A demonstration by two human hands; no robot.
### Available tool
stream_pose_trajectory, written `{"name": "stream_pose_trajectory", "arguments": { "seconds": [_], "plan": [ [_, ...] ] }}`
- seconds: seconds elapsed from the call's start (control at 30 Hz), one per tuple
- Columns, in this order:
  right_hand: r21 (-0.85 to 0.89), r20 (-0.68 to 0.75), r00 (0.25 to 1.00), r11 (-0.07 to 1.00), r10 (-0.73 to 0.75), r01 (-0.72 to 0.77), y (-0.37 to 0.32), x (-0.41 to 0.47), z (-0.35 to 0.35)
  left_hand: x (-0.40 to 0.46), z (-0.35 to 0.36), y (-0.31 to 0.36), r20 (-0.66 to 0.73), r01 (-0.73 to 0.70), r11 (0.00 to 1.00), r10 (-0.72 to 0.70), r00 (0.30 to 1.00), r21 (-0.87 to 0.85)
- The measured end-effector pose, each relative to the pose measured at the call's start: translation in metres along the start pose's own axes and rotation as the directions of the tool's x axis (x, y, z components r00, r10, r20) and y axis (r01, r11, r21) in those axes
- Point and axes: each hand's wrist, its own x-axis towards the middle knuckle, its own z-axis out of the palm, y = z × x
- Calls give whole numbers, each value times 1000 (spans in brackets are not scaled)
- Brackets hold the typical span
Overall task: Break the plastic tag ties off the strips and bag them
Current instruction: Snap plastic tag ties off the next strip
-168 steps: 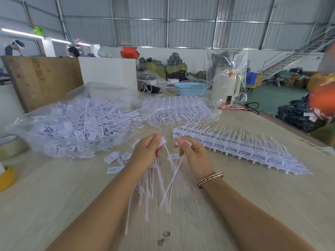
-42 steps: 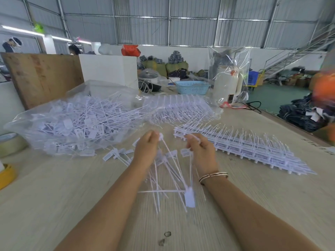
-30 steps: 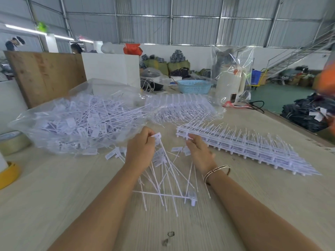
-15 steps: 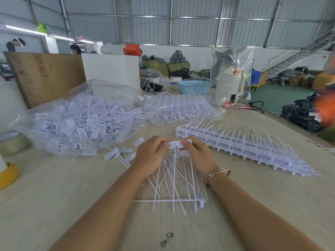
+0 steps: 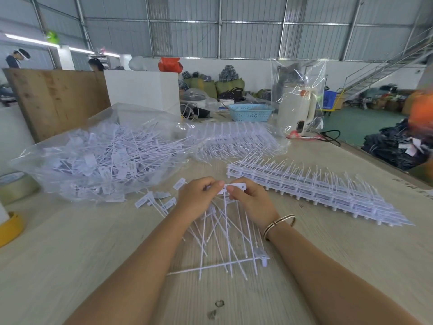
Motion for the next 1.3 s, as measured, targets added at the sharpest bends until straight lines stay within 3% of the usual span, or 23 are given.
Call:
{"name": "stream_pose_trajectory", "arguments": {
  "seconds": [0.17,0.4,0.67,0.8,0.87,0.93,1.03,1.17,1.3],
  "plan": [
    [-14,-68,997,1000,-24,23,-1,-1,3,-4,5,4,22,77,971,-73,997,-227],
    [52,-179,982,996,-59,69,-3,-2,5,-5,16,11,41,151,906,-147,988,-396],
    [152,-241,966,979,-95,134,-6,-5,3,-9,22,22,85,176,862,-155,984,-475],
    [305,-190,982,950,-14,73,-5,-4,2,-9,23,22,162,238,814,-179,970,-530],
    [425,-238,968,904,74,35,-4,0,-4,-6,19,19,174,272,760,-210,962,-590],
    [515,-322,934,856,152,39,0,4,-17,-3,9,13,103,240,786,-222,970,-570],
    [307,-339,931,951,138,-29,6,8,-19,0,-3,2,-43,143,890,-179,983,-432],
    [183,-232,948,967,220,-180,12,10,-3,7,-9,-4,-104,130,863,-205,973,-488],
    [-83,-179,951,960,251,-268,8,7,-8,8,-9,-8,-180,133,907,-220,959,-400]
  ]
}}
